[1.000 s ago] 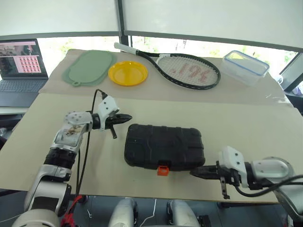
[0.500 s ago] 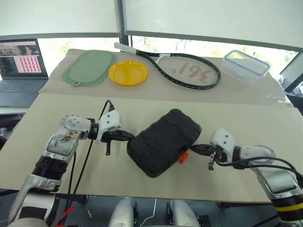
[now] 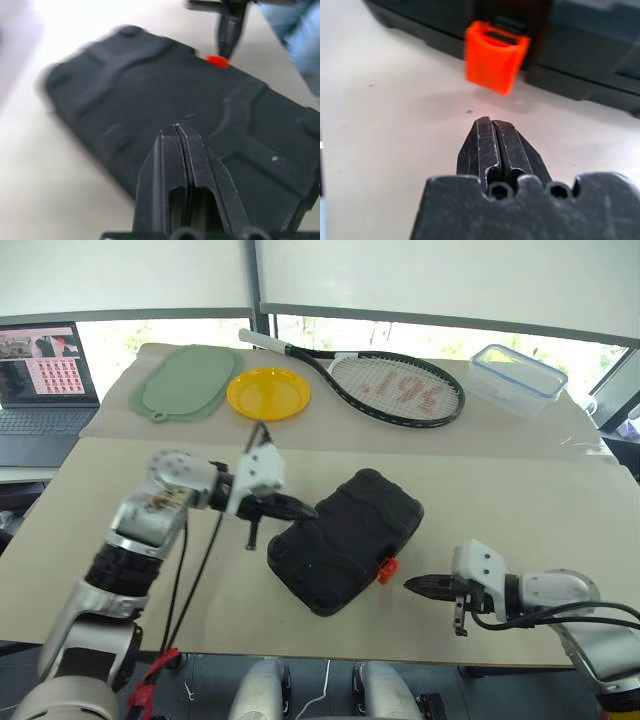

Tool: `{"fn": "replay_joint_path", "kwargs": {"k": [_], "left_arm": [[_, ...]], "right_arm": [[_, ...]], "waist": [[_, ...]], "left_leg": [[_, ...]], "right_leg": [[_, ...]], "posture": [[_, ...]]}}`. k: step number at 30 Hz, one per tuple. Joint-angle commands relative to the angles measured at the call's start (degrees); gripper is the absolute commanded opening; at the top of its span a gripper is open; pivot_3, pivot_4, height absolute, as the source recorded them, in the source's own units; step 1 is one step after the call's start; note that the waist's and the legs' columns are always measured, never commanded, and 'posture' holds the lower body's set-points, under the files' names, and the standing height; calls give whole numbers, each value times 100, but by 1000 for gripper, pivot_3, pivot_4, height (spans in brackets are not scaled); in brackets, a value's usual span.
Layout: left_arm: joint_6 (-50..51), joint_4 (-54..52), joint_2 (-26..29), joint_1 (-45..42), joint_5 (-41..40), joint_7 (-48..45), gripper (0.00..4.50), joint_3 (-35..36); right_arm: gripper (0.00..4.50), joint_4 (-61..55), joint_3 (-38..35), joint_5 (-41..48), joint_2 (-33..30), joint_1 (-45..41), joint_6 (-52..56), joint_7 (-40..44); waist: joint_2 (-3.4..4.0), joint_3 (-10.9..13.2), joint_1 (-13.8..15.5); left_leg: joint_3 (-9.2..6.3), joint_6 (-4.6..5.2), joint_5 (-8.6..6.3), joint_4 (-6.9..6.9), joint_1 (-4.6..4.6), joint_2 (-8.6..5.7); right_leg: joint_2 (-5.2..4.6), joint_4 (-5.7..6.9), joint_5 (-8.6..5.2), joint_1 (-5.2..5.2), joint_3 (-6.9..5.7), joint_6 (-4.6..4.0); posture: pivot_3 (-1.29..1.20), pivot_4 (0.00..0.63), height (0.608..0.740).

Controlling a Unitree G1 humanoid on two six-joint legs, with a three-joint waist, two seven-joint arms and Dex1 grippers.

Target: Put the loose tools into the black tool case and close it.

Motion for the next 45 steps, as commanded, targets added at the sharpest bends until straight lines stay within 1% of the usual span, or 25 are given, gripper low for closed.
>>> {"fn": "replay_joint_path", "kwargs": {"k": [1, 4, 11, 15, 18, 24, 28, 34, 37, 39, 40, 42, 43, 44, 45], "left_arm": [[-830, 436, -203, -94, 703, 36, 56, -570], [-1248, 753, -357, -104, 978, 133, 56, -736], [-1344, 882, -557, -104, 988, 188, 56, -719], [-1333, 913, -593, -144, 990, 198, 56, -708], [-1325, 935, -612, -168, 985, 201, 56, -693], [-1470, 1105, -666, -161, 1077, 194, 56, -740], [-1589, 1268, -752, -180, 1166, 234, 56, -774], [-1602, 1348, -813, -189, 1181, 312, 56, -689], [-956, 1125, -593, -95, 783, 278, 56, -278], [-561, 951, -408, -12, 530, 286, 582, 14], [-208, 756, -183, 87, 299, 219, 756, 231], [520, 286, 436, 413, -263, -15, 1501, 783], [887, 53, 764, 592, -550, -116, 1780, 1070], [1203, -139, 1047, 749, -810, -203, 2199, 1317], [1625, -329, 1402, 924, -1130, -321, 2485, 1624]], "right_arm": [[11, -144, 189, -122, 120, -106, -55, -117], [11, -55, 313, -221, 245, -269, -30, -213], [11, 269, 618, -530, 646, -683, -76, -537], [11, 315, 573, -532, 874, -821, -84, -703], [11, 138, 398, -306, 1017, -852, 36, -757], [11, -616, -106, 304, 877, -731, 475, -695], [11, -751, -160, 382, 804, -699, 659, -694], [11, -623, -52, 212, 694, -687, 612, -685], [11, -659, -513, 617, 371, -665, 935, -443], [610, -684, -828, 916, 101, -611, 1042, -188], [784, -670, -1064, 1157, -121, -572, 1153, 66], [1471, -530, -1600, 1635, -582, -576, 1383, 585], [1765, -420, -1853, 1869, -804, -605, 1519, 817], [2145, -308, -2046, 2054, -983, -637, 1630, 1000], [2446, -150, -2241, 2258, -1211, -675, 1800, 1230]], "waist": [[0, 0, 3], [4, -4, 8], [5, -6, 20], [5, -6, 8], [5, -6, -29], [6, -7, -70], [8, -8, -74], [9, -9, -19], [9, -9, -9], [9, -9, -30], [9, -9, -45], [12, -8, -111], [13, -7, -153], [12, -5, -173], [12, -3, -179]], "left_leg": [[0, 0, 0, 0, 0, 0], [-1, 0, 0, 2, 1, -2], [-8, 1, 0, 4, 19, 0], [-9, 1, 0, 7, 22, 1], [-8, 1, 0, 5, 37, 5], [-8, 0, 0, 1, 38, 9], [-9, 0, 0, -6, 55, 11], [-11, 0, -1, -7, 66, 10], [-10, 0, -1, -7, 66, 9], [-10, 1, -1, -7, 64, 12], [-9, 1, -1, -9, 65, 15], [-10, 0, -1, -16, 65, 19], [-10, 0, -1, -22, 66, 21], [-10, 0, -1, -26, 66, 27], [-9, 0, -2, -27, 65, 31]], "right_leg": [[1, -1, 0, -1, 0, 0], [-1, -2, 0, 3, 0, 0], [-1, -3, 0, 28, -5, 0], [0, -3, 0, 33, -5, 0], [3, -1, 1, 41, -3, -1], [6, 1, 1, 39, -1, -4], [8, -3, 0, 54, -2, -7], [-2, -8, -2, 69, -4, -4], [-3, -7, -2, 69, -3, -4], [-2, -6, -2, 67, -3, -4], [-1, -6, -2, 65, -1, -4], [1, -6, -3, 61, -1, -7], [1, -3, -6, 58, -1, -11], [2, -2, -9, 54, -1, -16], [4, -2, -11, 50, -1, -20]], "posture": [[0, 150, 738], [0, 150, 738], [0, 150, 738], [0, 150, 738], [0, 150, 738], [0, 150, 738], [0, 150, 738], [0, 150, 738], [0, 150, 738], [0, 150, 738], [0, 150, 738], [0, 150, 738], [0, 150, 738], [0, 150, 738], [0, 150, 738]]}}
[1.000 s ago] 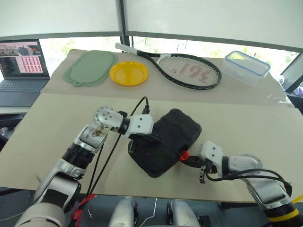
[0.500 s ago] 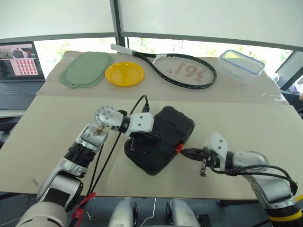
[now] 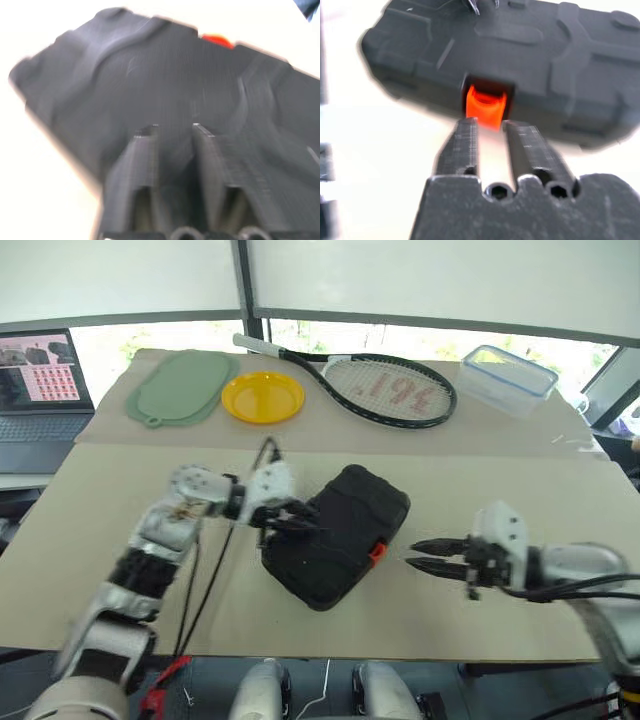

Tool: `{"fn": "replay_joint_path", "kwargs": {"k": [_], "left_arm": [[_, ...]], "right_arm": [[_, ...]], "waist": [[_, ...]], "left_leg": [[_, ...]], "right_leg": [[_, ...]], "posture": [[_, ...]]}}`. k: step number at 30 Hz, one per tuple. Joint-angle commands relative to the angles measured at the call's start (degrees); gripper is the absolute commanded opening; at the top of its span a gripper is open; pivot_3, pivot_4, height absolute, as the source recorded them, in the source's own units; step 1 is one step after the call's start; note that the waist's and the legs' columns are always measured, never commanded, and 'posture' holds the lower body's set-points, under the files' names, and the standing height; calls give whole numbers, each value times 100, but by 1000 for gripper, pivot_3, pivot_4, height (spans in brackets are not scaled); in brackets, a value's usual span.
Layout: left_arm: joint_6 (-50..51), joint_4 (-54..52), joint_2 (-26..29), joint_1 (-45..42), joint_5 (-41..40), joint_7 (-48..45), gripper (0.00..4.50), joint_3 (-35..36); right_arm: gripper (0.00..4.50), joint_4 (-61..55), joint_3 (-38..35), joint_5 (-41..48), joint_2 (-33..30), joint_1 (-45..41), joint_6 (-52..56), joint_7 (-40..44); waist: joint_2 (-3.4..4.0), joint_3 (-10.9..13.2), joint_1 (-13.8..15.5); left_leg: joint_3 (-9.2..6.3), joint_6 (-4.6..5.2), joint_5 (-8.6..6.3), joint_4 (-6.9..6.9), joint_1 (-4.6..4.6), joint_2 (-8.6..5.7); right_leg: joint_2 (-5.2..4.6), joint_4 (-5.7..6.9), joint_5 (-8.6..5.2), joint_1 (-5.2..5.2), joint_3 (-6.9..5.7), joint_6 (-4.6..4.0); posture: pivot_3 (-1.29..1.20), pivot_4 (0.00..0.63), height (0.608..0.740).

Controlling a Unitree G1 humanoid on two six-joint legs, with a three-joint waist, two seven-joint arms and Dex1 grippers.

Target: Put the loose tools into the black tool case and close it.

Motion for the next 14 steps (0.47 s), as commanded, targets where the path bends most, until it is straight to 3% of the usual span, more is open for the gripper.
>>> {"fn": "replay_joint_path", "kwargs": {"k": [1, 5, 6, 9, 14], "left_arm": [[1452, -794, 1006, 451, -1112, -404, 2892, 1085], [2467, -974, 1956, 879, -1884, -508, 4405, 2248], [2545, -953, 2151, 1030, -1958, -545, 4500, 2492], [2579, -1028, 2466, 1525, -2067, -597, 4500, 3066], [2403, -1439, 2408, 2235, -2118, -390, 4500, 3526]], "right_arm": [[2829, 358, -893, 862, -660, -154, 540, 839], [4215, 1037, -1306, 1230, -1350, -212, 878, 1728], [4460, 1180, -1317, 1238, -1452, -254, 874, 1855], [4460, 1462, -1195, 1163, -1567, -441, 750, 1988], [4460, 1645, -836, 1054, -1410, -826, 632, 1856]], "waist": [[0, 6, 13], [0, 24, 88], [1, 24, 103], [6, 25, 119], [12, 30, 128]], "left_leg": [[-1, 0, 0, -4, -1, 2], [-6, -2, 0, 3, -12, -1], [-5, -1, 0, 3, -11, -3], [5, -1, -3, -1, -2, -8], [18, -4, -3, -2, -16, -6]], "right_leg": [[0, -1, -1, -3, -3, -1], [-12, -1, -4, -6, -14, 4], [-18, -7, -5, -4, -14, 8], [-27, -16, -11, 1, -14, 8], [-30, -2, -14, -28, -9, 0]], "posture": [[0, 150, 738], [0, 150, 738], [0, 150, 738], [0, 150, 738], [0, 150, 738]]}}
